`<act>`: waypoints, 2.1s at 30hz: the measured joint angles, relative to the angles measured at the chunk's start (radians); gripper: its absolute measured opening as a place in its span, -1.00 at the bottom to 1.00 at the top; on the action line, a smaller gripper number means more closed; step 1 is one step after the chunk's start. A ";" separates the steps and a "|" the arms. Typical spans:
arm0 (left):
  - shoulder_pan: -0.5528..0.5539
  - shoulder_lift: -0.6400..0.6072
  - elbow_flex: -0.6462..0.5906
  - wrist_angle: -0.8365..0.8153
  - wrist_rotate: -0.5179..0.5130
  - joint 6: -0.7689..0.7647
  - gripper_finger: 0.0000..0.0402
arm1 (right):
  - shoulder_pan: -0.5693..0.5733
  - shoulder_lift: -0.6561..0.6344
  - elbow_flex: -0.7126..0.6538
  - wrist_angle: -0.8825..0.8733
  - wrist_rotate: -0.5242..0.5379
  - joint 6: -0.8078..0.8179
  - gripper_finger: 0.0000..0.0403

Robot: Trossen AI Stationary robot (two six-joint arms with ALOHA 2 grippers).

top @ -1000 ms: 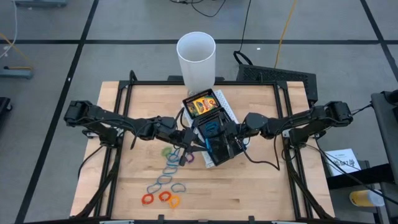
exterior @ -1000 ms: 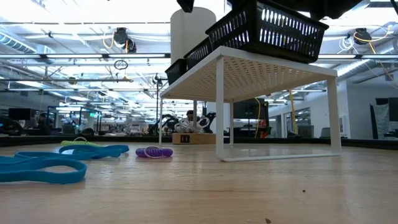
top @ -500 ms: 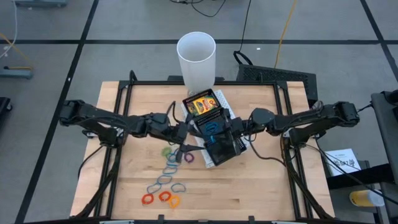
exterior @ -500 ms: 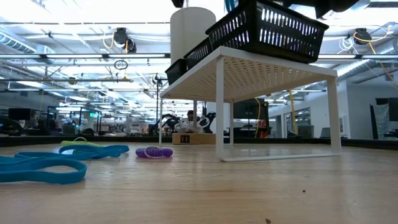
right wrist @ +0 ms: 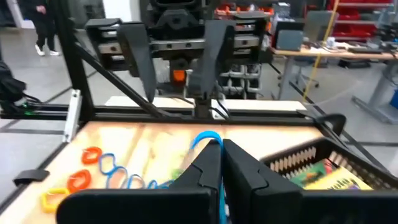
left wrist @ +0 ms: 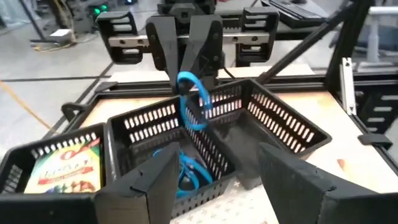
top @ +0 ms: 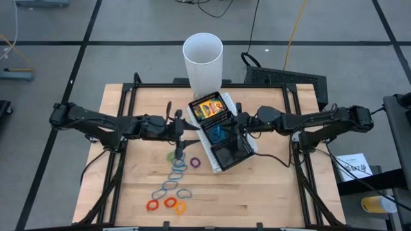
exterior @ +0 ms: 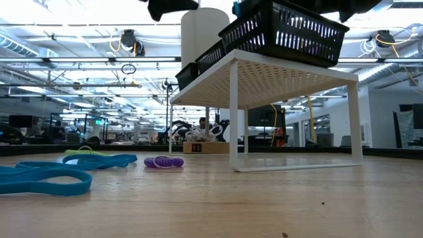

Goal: Pick & Place Office Desk Supplies
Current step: Put the blue rubber band into the middle black bin on the shelf

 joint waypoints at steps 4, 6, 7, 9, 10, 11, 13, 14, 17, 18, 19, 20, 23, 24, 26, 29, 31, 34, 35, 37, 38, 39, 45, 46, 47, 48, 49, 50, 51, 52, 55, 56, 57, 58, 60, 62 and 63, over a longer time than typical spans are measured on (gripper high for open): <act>0.009 -0.048 -0.100 0.075 -0.050 -0.035 0.11 | -0.022 0.000 0.000 -0.023 0.000 0.002 -1.00; 0.015 -0.076 -0.163 0.088 -0.092 -0.065 0.11 | -0.030 0.000 0.000 -0.044 0.000 0.002 -1.00; 0.018 -0.088 -0.191 0.110 -0.111 -0.084 0.11 | -0.034 0.000 0.000 -0.060 0.000 0.002 -1.00; 0.023 -0.125 -0.248 0.140 -0.144 -0.120 0.11 | -0.042 0.000 0.000 -0.092 0.000 0.002 -1.00; 0.024 -0.143 -0.272 0.159 -0.160 -0.138 0.11 | -0.047 0.000 0.000 -0.104 0.000 0.002 -1.00; 0.024 -0.160 -0.292 0.182 -0.173 -0.155 0.11 | -0.051 0.000 0.000 -0.116 0.003 0.002 -1.00; 0.024 -0.188 -0.326 0.205 -0.205 -0.193 0.11 | -0.058 0.000 0.000 -0.135 0.004 0.002 -1.00; 0.024 -0.198 -0.338 0.208 -0.211 -0.212 0.11 | -0.061 0.000 0.000 -0.146 0.004 0.002 -1.00; 0.024 -0.203 -0.350 0.216 -0.210 -0.249 0.11 | -0.062 0.000 0.000 -0.160 0.004 0.002 -0.97; 0.024 -0.203 -0.351 0.215 -0.209 -0.259 0.11 | -0.062 0.000 0.000 -0.160 0.004 0.002 -0.94; 0.023 -0.203 -0.351 0.215 -0.203 -0.263 0.11 | -0.061 0.000 0.000 -0.159 0.002 0.003 -0.91; 0.021 -0.203 -0.351 0.216 -0.201 -0.263 0.11 | -0.061 0.000 0.000 -0.159 0.000 0.002 -0.88; 0.019 -0.192 -0.351 0.219 -0.201 -0.262 0.11 | -0.061 -0.011 0.000 -0.164 -0.001 0.003 -0.72; 0.019 -0.187 -0.351 0.215 -0.201 -0.262 0.11 | -0.061 -0.011 0.000 -0.159 0.000 0.010 -0.65; 0.019 -0.186 -0.351 0.212 -0.201 -0.263 0.11 | -0.061 -0.015 0.000 -0.170 0.000 0.038 -0.51; 0.019 -0.187 -0.351 0.218 -0.201 -0.263 0.11 | -0.061 -0.025 0.000 -0.206 -0.001 0.055 -0.32; 0.019 -0.186 -0.351 0.216 -0.201 -0.263 0.11 | -0.061 -0.036 0.000 -0.257 -0.002 0.055 -0.23; 0.020 -0.186 -0.351 0.221 -0.201 -0.263 0.11 | -0.061 -0.057 -0.001 -0.286 -0.001 0.066 -0.13; 0.020 -0.186 -0.351 0.220 -0.201 -0.263 0.11 | -0.061 -0.071 -0.001 -0.303 -0.001 0.077 -0.11; 0.020 -0.186 -0.351 0.221 -0.201 -0.264 0.11 | -0.061 -0.092 -0.001 -0.312 -0.002 0.085 -0.08; 0.020 -0.186 -0.351 0.222 -0.201 -0.264 0.11 | -0.061 -0.105 -0.001 -0.323 -0.001 0.085 -0.08; 0.020 -0.186 -0.351 0.222 -0.201 -0.264 0.11 | -0.061 -0.120 -0.001 -0.344 0.000 0.082 -0.07; 0.020 -0.186 -0.351 0.221 -0.200 -0.275 0.11 | -0.057 -0.199 -0.001 -0.362 -0.001 0.082 -0.09; 0.017 -0.186 -0.351 0.217 -0.194 -0.300 0.11 | -0.050 -0.214 -0.001 -0.368 -0.001 0.082 -0.10; 0.014 -0.186 -0.351 0.207 -0.175 -0.335 0.11 | -0.042 -0.228 -0.001 -0.381 0.000 0.083 -0.10; 0.012 -0.186 -0.350 0.189 -0.142 -0.364 0.11 | -0.035 -0.239 -0.001 -0.385 -0.001 0.085 -0.10; 0.012 -0.186 -0.350 0.166 -0.099 -0.384 0.11 | -0.028 -0.254 -0.001 -0.389 -0.002 0.085 -0.10; 0.010 -0.186 -0.350 0.140 -0.051 -0.399 0.11 | -0.021 -0.267 -0.001 -0.406 -0.004 0.086 -0.10; 0.004 -0.186 -0.350 0.112 -0.005 -0.414 0.11 | -0.015 -0.276 -0.001 -0.421 -0.002 0.085 -0.10; -0.002 -0.186 -0.350 0.083 0.031 -0.432 0.11 | -0.011 -0.284 -0.001 -0.433 0.000 0.085 -0.10; -0.037 -0.186 -0.350 -0.010 0.070 -0.497 0.11 | -0.002 -0.302 -0.011 -0.452 0.002 0.087 -0.10; -0.051 -0.186 -0.350 -0.041 0.064 -0.517 0.11 | 0.000 -0.307 -0.017 -0.450 0.003 0.089 -0.11; -0.067 -0.182 -0.350 -0.068 0.053 -0.531 0.11 | 0.000 -0.310 -0.023 -0.451 0.003 0.092 -0.11; -0.085 -0.171 -0.350 -0.084 0.039 -0.543 0.11 | 0.001 -0.312 -0.029 -0.451 0.002 0.094 -0.12; -0.121 -0.145 -0.350 -0.117 0.020 -0.550 0.11 | 0.001 -0.313 -0.039 -0.453 0.003 0.103 -0.14; -0.164 -0.107 -0.350 -0.112 0.028 -0.539 0.11 | 0.001 -0.313 -0.046 -0.450 0.003 0.104 -0.15; -0.184 -0.082 -0.350 -0.103 0.039 -0.533 0.11 | 0.001 -0.313 -0.050 -0.450 0.003 0.104 -0.15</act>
